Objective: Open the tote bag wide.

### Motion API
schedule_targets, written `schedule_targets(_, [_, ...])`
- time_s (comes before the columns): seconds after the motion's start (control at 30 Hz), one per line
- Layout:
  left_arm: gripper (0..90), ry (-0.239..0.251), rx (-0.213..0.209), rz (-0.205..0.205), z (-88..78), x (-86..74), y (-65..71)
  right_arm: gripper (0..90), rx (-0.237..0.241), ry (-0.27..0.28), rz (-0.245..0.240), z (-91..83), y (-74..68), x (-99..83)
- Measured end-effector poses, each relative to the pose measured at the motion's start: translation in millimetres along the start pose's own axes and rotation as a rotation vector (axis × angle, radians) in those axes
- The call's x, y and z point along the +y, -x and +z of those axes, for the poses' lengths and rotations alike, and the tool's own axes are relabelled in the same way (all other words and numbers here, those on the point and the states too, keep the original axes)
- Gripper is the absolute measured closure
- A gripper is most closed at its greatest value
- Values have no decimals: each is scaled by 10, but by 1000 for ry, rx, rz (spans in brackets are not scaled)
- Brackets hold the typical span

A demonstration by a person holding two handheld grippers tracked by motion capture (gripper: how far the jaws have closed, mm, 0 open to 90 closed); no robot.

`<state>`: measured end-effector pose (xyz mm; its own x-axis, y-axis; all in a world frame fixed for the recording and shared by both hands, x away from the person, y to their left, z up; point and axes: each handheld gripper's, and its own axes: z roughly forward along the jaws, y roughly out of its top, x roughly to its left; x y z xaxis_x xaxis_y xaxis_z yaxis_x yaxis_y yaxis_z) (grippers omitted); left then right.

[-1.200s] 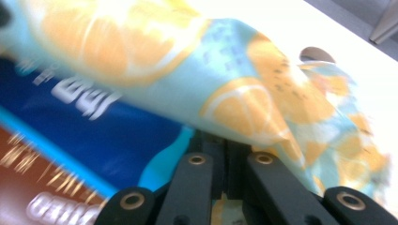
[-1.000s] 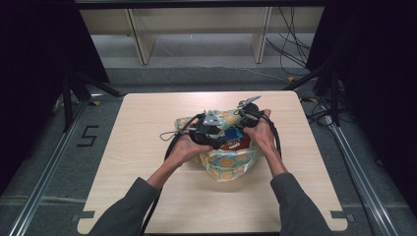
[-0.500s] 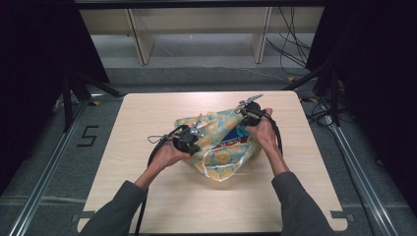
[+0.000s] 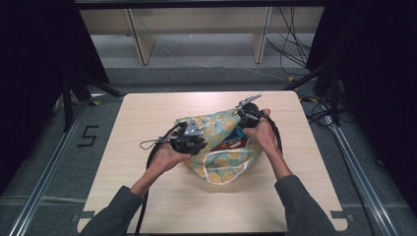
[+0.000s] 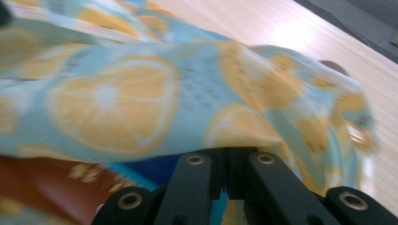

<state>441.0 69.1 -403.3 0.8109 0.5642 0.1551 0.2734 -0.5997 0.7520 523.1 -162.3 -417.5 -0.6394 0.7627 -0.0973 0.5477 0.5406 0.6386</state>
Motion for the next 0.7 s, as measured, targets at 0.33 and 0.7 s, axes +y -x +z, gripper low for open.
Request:
schedule_targets(0.33, [337, -196, 130, -26, 830, 336, -77, 896, 84, 12, -24, -109, -216, -63])
schedule_targets(0.7, [883, -115, 140, -90, 859, 552, -623, 900, 298, -57, -134, -7, -720, -601])
